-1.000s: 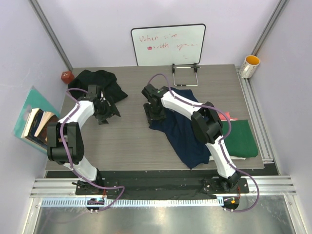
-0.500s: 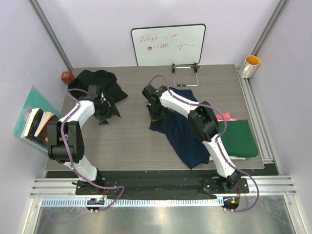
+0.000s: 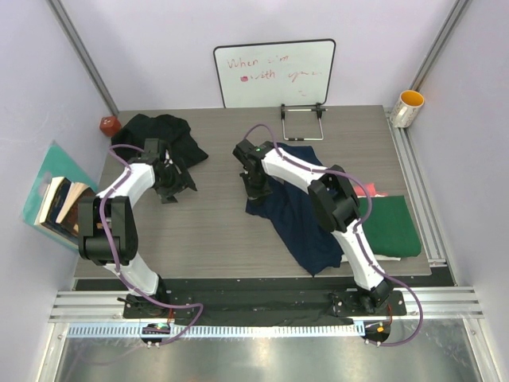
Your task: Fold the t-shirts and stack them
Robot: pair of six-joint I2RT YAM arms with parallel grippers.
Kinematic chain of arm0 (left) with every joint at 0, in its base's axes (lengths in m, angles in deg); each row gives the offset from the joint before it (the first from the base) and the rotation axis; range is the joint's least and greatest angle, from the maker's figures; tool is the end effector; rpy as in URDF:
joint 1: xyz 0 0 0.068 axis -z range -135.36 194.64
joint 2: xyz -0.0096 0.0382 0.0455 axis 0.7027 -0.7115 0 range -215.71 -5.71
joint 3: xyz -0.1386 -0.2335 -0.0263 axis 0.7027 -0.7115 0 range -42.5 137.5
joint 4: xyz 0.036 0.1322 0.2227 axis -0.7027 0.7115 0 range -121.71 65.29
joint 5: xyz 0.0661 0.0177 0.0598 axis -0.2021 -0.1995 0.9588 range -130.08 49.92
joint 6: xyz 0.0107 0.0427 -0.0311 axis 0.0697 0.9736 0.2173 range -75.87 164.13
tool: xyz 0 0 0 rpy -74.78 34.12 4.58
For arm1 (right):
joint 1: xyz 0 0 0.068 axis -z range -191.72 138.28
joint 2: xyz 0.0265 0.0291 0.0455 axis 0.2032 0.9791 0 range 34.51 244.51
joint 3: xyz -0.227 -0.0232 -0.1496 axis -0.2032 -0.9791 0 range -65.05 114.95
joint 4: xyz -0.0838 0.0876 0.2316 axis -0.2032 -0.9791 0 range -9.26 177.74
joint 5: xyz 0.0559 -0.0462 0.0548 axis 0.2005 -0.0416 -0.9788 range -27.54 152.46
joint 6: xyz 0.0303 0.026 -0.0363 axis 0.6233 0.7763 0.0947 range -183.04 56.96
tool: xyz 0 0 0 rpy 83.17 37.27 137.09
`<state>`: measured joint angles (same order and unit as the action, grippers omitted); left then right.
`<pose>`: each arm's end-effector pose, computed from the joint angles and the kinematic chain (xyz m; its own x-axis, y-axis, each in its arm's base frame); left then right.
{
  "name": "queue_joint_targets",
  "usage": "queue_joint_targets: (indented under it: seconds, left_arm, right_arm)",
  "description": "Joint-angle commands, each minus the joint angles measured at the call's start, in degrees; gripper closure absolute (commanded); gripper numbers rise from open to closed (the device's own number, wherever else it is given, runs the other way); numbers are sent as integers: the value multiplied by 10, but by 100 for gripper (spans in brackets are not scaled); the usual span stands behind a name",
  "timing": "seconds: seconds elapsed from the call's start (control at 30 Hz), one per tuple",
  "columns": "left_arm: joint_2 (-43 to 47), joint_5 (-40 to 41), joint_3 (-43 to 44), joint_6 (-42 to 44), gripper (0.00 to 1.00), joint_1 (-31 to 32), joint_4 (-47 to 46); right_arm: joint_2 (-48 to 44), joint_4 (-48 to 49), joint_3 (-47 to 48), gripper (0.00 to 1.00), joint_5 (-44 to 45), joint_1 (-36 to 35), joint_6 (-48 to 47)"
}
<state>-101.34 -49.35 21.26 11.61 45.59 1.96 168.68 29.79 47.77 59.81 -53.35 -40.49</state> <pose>0.3306 -0.0111 0.1985 -0.8121 -0.5172 -0.2702 -0.4192 0.8392 -0.3464 0.3535 0.3163 0.1619 -0.9353 -0.3186 -0.1539 -0.3370 0.9347 0.1131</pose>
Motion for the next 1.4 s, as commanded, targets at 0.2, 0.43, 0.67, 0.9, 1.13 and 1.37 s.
queue_joint_targets:
  seconds: [0.2,0.43,0.67,0.9,1.13,1.37]
  left_arm:
    - [-9,-22,38,-8,24,-3,-12]
    - [-24,-35,66,-16,24,-2,-14]
    - [-36,-44,86,-14,24,10,-16]
    - [-55,-48,108,-23,24,22,-15]
    - [-44,-32,93,-12,24,22,-7]
    - [-36,-28,72,-13,24,22,-8]
  right_arm:
    - [-116,10,1,99,35,-3,-21]
    - [-144,-51,52,99,-2,-2,-11]
    - [-151,-44,30,99,0,-1,-5]
    - [-58,-83,50,99,-35,-3,-4]
    - [-29,-62,58,92,-13,-5,-8]
    - [-15,-67,79,42,21,-5,-3]
